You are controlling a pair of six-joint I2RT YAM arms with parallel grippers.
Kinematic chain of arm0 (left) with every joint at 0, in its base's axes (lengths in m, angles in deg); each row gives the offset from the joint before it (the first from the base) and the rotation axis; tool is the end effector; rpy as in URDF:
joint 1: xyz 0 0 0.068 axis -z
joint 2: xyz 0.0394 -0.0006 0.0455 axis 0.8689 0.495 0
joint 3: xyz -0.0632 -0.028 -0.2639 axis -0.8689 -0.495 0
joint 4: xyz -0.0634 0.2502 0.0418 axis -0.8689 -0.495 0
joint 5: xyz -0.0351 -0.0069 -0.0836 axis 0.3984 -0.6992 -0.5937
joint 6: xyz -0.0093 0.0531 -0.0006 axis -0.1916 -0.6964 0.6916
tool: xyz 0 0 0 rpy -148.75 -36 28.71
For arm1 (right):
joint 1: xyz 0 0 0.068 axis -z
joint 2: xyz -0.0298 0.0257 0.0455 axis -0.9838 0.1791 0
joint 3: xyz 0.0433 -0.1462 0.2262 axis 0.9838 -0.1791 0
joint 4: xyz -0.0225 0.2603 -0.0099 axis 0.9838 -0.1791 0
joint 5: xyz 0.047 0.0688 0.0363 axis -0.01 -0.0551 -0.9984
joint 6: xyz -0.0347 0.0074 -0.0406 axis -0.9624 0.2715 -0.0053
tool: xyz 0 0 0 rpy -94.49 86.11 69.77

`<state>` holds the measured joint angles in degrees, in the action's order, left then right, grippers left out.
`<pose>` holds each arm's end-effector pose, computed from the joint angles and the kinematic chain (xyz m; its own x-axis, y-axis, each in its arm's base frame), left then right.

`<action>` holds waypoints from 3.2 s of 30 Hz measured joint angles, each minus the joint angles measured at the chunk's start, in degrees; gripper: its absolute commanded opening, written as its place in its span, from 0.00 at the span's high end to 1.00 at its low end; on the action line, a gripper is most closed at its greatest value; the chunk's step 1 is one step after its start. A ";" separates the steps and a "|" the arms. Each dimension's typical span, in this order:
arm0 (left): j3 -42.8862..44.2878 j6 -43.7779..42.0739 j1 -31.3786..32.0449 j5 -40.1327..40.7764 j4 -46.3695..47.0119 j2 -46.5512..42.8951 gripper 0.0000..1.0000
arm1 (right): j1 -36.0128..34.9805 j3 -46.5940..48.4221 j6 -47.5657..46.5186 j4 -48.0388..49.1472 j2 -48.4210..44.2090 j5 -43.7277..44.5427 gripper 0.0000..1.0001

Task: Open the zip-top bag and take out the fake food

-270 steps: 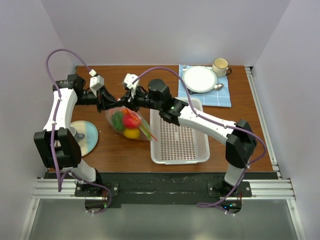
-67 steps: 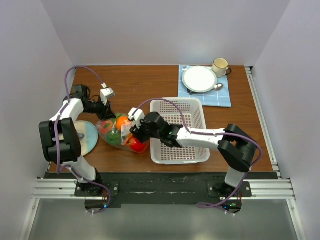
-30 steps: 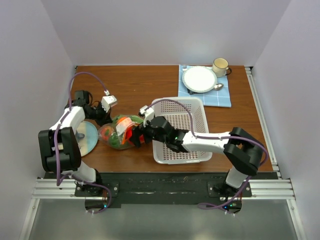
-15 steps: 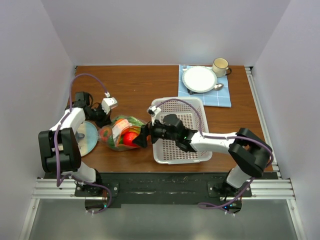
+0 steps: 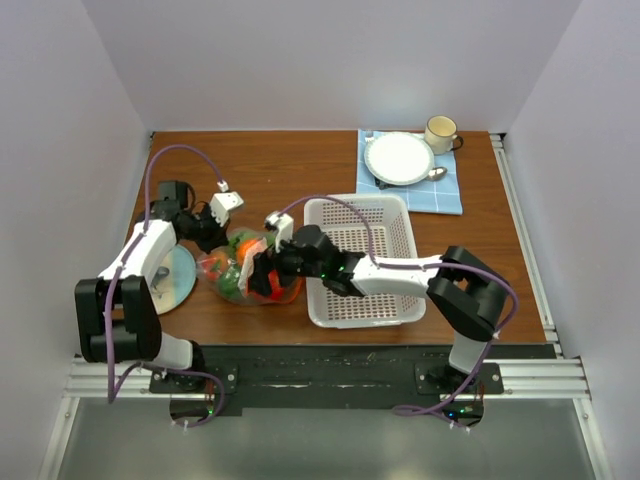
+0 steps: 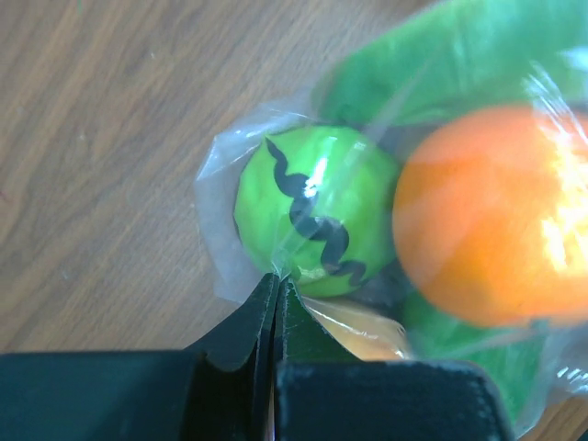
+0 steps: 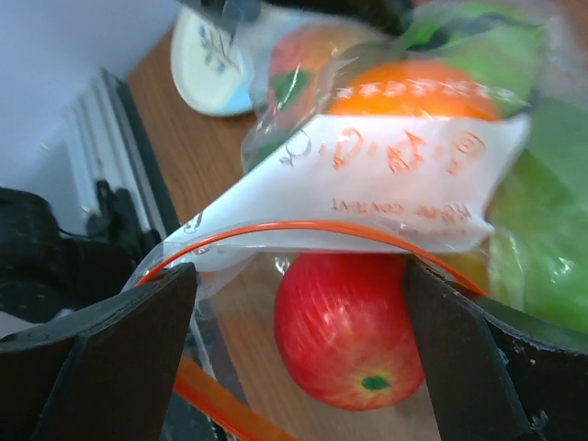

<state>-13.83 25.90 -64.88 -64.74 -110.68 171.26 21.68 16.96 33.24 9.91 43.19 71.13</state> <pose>0.2799 0.0023 0.2201 -0.4947 0.5419 -0.6794 0.7552 0.6549 -0.0276 0.2047 0.3433 0.2150 -0.5738 -0.1090 -0.8117 -0.7663 0.4210 0.4853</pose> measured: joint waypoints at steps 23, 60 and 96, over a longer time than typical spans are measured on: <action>-0.42 4.24 1.97 2.51 1.01 -2.80 1.00 | -12.09 5.49 -17.53 -17.64 9.20 21.64 0.05; -0.26 6.27 1.97 3.91 3.54 0.72 1.00 | 1.75 -14.34 -13.14 -30.91 -23.26 46.53 0.01; 1.66 7.15 2.01 4.15 1.14 -1.99 1.00 | -14.58 0.79 -21.44 -6.86 2.32 37.11 0.02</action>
<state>-12.17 33.05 -62.87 -60.59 -109.54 169.28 7.10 17.74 11.80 3.05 45.51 108.24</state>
